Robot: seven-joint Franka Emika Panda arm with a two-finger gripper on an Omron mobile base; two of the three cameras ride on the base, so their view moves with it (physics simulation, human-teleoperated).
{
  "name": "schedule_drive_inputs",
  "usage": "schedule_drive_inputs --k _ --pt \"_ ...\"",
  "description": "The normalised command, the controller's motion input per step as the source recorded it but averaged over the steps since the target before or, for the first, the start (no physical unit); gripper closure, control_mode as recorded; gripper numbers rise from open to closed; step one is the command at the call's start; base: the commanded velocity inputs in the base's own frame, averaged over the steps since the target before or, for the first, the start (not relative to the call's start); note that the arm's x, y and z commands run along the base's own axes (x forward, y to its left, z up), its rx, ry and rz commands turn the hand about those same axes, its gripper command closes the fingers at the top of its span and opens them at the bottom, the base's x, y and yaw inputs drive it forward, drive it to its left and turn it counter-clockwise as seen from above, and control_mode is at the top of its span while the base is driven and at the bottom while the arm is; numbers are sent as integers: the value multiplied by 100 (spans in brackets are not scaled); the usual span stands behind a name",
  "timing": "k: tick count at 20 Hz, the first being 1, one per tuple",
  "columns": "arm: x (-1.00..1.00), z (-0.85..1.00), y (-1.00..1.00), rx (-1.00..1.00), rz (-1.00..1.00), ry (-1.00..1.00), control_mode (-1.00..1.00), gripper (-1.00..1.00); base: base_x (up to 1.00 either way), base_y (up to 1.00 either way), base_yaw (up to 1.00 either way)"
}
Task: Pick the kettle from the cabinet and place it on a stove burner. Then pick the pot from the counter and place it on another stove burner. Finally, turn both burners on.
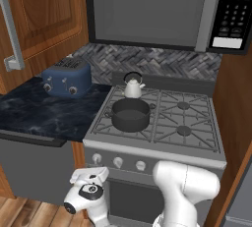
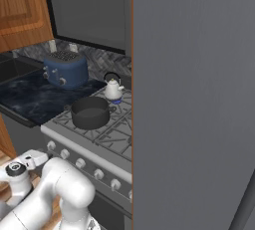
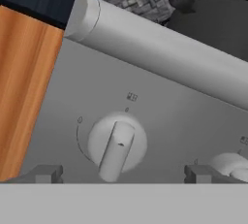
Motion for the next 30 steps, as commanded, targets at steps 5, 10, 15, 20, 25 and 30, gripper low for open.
schedule_drive_inputs --k 5,10,15,20,25,30 --pt "0 0 15 0 0 -2 -100 -100 0 0 0" --pt "-21 0 5 0 0 -13 -100 -100 0 0 0" --pt "-36 1 0 0 -2 -13 -100 -100 0 0 0" --pt "-12 17 0 0 -4 -7 -100 -100 0 0 0" --pt "7 20 -1 0 -1 0 -100 -100 0 0 0" --pt "8 3 0 1 0 0 -100 -100 0 0 0"
